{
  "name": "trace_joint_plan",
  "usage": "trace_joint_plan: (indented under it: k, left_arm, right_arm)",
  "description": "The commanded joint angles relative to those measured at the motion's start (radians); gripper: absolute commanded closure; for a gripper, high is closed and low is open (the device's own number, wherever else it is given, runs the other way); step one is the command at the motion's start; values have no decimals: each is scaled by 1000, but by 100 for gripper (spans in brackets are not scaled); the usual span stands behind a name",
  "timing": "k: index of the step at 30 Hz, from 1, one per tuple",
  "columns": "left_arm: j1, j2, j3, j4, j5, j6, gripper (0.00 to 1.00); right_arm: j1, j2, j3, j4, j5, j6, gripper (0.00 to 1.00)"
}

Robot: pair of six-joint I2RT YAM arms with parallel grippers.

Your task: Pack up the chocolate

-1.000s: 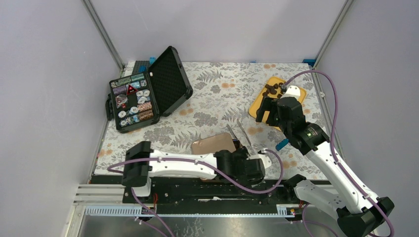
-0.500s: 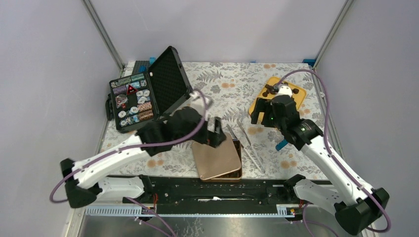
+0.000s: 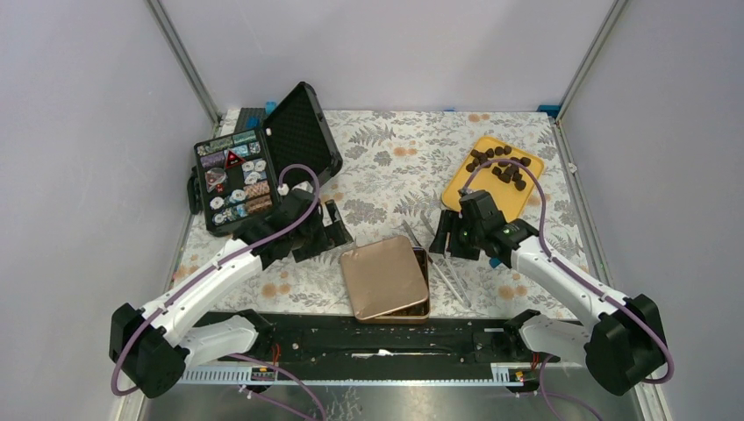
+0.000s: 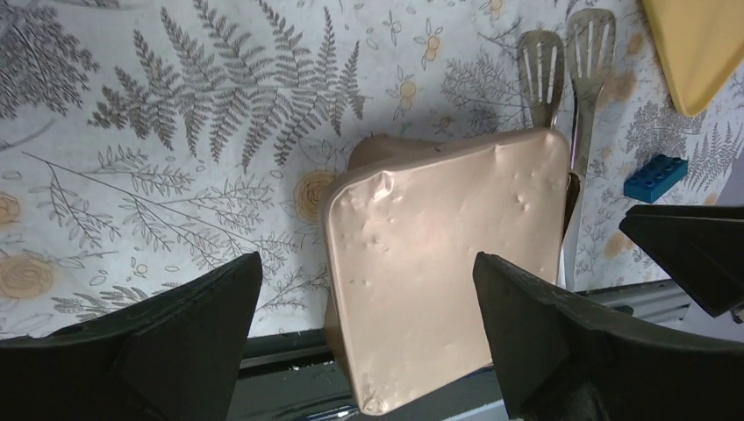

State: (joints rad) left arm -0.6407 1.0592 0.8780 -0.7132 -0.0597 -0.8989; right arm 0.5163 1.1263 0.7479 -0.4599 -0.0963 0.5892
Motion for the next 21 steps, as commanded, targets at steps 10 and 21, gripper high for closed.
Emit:
trace_joint_plan:
  k: [10,21]
  left_arm:
    - [29,42,-119,231,215,-42,2]
    - [29,73,-170,275,233,-32,1]
  right_arm:
    - [44,27,-70,96,-82,72,50]
    - [50,85,-76,153,-107,78,61]
